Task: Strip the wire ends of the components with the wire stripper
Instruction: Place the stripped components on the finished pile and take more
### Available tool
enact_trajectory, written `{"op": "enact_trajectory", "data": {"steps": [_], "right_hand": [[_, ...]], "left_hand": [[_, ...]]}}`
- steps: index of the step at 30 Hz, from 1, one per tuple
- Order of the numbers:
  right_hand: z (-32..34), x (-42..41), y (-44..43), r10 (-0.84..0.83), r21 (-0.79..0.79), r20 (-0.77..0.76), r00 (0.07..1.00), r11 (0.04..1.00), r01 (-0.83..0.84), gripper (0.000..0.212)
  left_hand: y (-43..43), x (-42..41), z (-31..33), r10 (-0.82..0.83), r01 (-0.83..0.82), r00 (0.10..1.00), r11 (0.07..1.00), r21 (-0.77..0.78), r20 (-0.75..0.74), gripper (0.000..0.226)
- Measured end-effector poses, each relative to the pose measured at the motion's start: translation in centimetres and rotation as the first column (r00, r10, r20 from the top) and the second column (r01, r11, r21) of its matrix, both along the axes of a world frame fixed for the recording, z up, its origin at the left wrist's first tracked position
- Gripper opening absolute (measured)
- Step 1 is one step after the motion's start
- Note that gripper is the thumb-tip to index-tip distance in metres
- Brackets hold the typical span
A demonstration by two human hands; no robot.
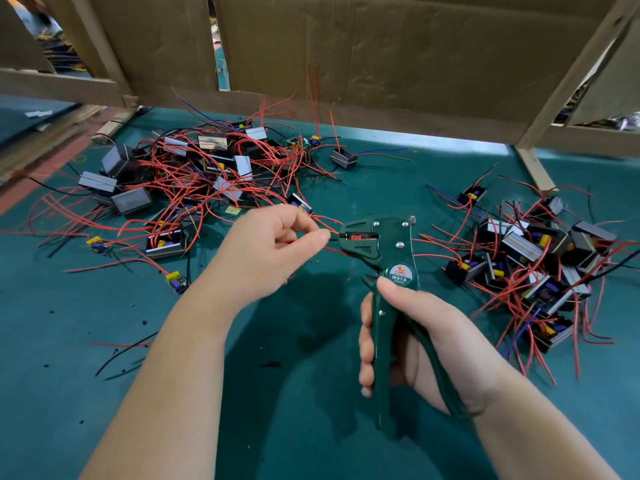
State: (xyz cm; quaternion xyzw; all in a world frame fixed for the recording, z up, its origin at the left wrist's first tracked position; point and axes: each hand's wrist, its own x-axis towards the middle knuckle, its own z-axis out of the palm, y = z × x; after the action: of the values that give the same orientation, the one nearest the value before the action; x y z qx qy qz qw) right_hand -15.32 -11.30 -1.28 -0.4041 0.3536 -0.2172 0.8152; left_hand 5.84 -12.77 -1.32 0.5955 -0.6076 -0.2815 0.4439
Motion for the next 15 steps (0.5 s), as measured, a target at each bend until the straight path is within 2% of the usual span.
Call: {"op": "enact_trajectory", "data": {"steps": [3,5,10,12,15], "right_hand": [[-0.3,0.7,0.0,-0.155,0.015,-0.079,0.985,0.988,0.157,0.045],[-0.1,0.5,-0.3,-0.167,0.034,-0.08,0.983,0.985,0.17,0.047],[0.7,-1.3,-1.4,-0.067,0.051,-0.043,0.997,0.996,0.07,0.046],[0.9,-1.7,-1.6,-0.062,0.039,-0.046,0.997,0.997,0.064,0.039],[1.5,-2.6,-2.2,-0.166,0.009,-0.043,0.985,0.986,0.167,0.032]], "left_hand": [[-0.3,-0.2,-0.4,-0.031,0.016,0.988,0.995,0.1,0.153,0.031],[-0.1,-0.4,-0.4,-0.101,0.079,0.983,0.987,0.138,0.156,0.03],[-0.3,-0.3,-0.3,-0.177,0.159,0.979,0.973,0.166,0.102,0.026],[-0.3,0.0,-0.5,-0.177,0.152,0.976,0.971,0.186,0.124,0.025],[-0.4,0.8,-0.8,-0.09,0.056,0.981,0.979,0.195,0.174,0.026]]}}
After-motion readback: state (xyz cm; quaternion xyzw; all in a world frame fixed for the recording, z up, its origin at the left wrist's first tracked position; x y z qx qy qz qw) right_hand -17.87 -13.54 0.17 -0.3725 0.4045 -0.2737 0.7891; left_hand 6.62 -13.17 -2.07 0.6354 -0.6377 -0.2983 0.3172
